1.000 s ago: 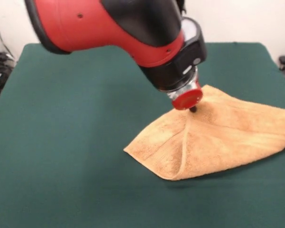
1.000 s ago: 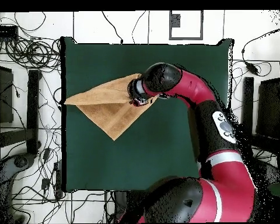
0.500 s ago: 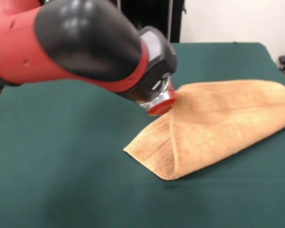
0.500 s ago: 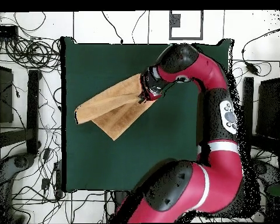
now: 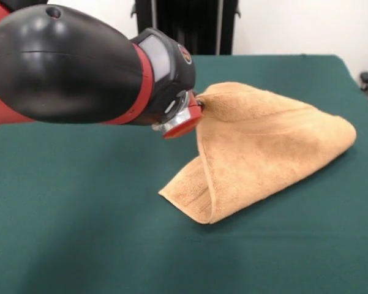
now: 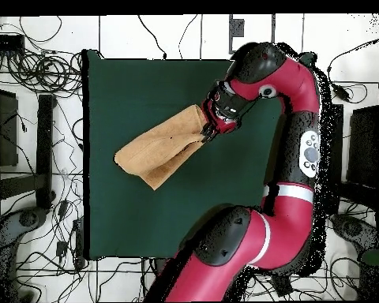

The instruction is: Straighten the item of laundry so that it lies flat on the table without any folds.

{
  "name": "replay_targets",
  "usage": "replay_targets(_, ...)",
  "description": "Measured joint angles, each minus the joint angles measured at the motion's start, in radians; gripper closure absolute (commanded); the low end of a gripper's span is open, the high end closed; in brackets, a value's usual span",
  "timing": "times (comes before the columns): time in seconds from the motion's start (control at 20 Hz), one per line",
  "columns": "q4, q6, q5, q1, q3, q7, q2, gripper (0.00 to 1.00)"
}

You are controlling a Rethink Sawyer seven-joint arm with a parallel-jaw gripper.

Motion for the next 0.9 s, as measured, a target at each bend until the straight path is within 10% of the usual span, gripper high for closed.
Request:
replay_targets(0.7,-0.039,-0.072,-0.011,0.032,0.007,0.0,-0.007,1.0)
replay_targets(0.9,0.128,-0.133,-0.003,0.015,-0.033,0.0,-0.098,1.0)
